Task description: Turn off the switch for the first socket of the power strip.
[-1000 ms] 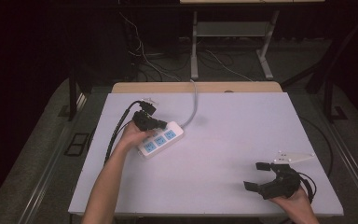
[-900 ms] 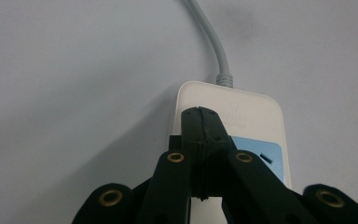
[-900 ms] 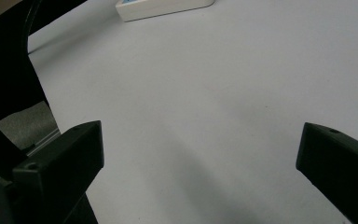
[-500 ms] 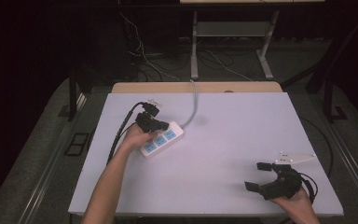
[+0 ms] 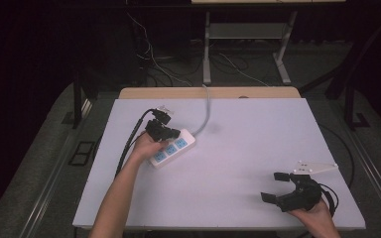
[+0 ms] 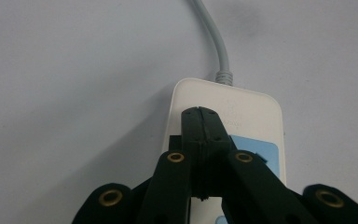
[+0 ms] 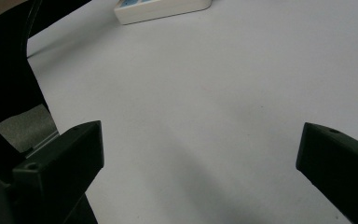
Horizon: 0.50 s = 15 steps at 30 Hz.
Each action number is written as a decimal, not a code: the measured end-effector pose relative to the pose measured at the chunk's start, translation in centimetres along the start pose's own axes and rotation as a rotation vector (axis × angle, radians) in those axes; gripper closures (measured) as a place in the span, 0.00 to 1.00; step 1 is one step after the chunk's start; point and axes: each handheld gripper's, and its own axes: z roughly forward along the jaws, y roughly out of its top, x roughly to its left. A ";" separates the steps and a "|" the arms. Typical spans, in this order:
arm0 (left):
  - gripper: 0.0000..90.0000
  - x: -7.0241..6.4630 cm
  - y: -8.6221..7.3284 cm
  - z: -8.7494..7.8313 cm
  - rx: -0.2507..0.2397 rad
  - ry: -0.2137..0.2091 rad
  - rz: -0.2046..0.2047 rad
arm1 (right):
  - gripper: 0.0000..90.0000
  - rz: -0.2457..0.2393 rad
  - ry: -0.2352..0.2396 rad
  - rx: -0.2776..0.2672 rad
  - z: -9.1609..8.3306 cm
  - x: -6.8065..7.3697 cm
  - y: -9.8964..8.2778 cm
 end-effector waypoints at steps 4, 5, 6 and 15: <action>1.00 -0.1 0.4 -0.6 0.001 0.017 0.016 | 0.01 0.004 0.001 -0.004 0.0 0.0 0.0; 1.00 -0.1 0.5 -0.8 -0.011 0.012 0.008 | 0.01 0.003 0.001 -0.003 0.0 0.0 0.0; 1.00 0.0 0.5 -1.2 -0.024 0.005 0.002 | 0.01 0.003 0.001 -0.001 0.0 0.0 0.0; 1.00 0.5 0.6 -3.4 -0.067 0.013 -0.015 | 0.01 0.003 0.000 0.000 0.1 0.0 0.0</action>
